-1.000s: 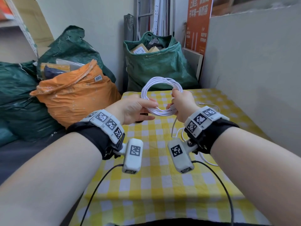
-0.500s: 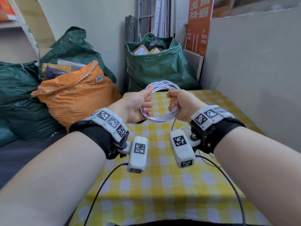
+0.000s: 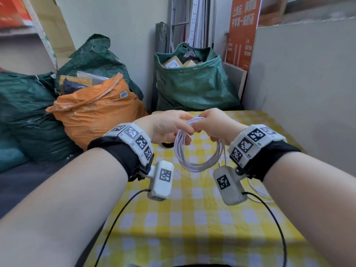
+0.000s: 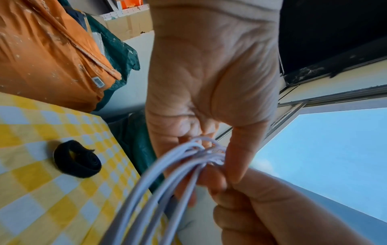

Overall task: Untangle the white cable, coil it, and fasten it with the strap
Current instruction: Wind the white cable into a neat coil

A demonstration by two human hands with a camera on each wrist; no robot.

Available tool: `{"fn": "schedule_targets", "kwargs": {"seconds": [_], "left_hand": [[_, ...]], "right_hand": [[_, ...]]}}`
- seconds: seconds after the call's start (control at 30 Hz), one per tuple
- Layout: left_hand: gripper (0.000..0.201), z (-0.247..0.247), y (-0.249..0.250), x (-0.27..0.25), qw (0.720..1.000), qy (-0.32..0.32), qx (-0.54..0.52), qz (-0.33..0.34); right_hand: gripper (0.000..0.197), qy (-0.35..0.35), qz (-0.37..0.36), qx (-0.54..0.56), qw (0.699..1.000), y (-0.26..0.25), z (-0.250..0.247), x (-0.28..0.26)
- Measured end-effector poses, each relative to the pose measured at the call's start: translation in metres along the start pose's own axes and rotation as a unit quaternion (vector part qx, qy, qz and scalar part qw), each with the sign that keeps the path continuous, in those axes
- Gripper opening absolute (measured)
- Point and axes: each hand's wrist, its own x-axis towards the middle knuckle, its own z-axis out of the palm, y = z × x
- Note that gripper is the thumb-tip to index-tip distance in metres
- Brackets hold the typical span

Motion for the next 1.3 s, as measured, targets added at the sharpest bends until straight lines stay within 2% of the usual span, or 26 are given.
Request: {"fn": "schedule_targets", "kwargs": {"seconds": [0.17, 0.23, 0.33, 0.47, 0.6, 0.7, 0.8, 0.93, 1.07, 1.3], "left_hand": [[0.01, 0.005, 0.001, 0.002, 0.999, -0.029, -0.035, -0.024], [0.019, 0.008, 0.0, 0.003, 0.999, -0.018, -0.029, -0.032], [0.034, 0.012, -0.004, 0.008, 0.999, 0.034, -0.012, -0.021], [0.04, 0.014, -0.007, 0.014, 0.994, 0.102, -0.026, -0.004], [0.047, 0.01, -0.006, 0.017, 0.986, 0.155, -0.068, 0.002], [0.047, 0.006, -0.008, 0.018, 0.981, 0.163, -0.11, 0.003], [0.047, 0.004, -0.009, 0.018, 0.975, 0.17, -0.14, 0.003], [0.047, 0.005, -0.009, 0.019, 0.972, 0.175, -0.157, -0.003], [0.046, 0.007, -0.009, 0.021, 0.965, 0.196, -0.174, 0.012], [0.046, 0.009, -0.013, 0.022, 0.957, 0.22, -0.187, 0.042]], "right_hand": [[0.009, -0.001, -0.004, 0.016, 1.0, 0.0, 0.001, 0.006], [0.013, -0.023, 0.005, 0.05, 0.998, 0.005, 0.002, 0.008], [0.021, -0.102, 0.0, 0.152, 0.983, 0.009, 0.001, 0.01], [0.016, -0.13, -0.018, 0.266, 0.955, 0.012, -0.003, 0.008], [0.04, -0.139, 0.001, 0.328, 0.934, 0.02, -0.007, 0.009], [0.054, -0.164, -0.001, 0.345, 0.924, 0.026, -0.008, 0.008], [0.042, -0.178, -0.017, 0.347, 0.921, 0.028, -0.007, 0.005], [0.025, -0.14, -0.026, 0.316, 0.938, 0.024, -0.004, 0.005], [0.025, -0.102, -0.027, 0.259, 0.96, 0.02, 0.0, 0.008], [0.026, -0.102, -0.012, 0.253, 0.962, 0.019, 0.006, 0.009]]}}
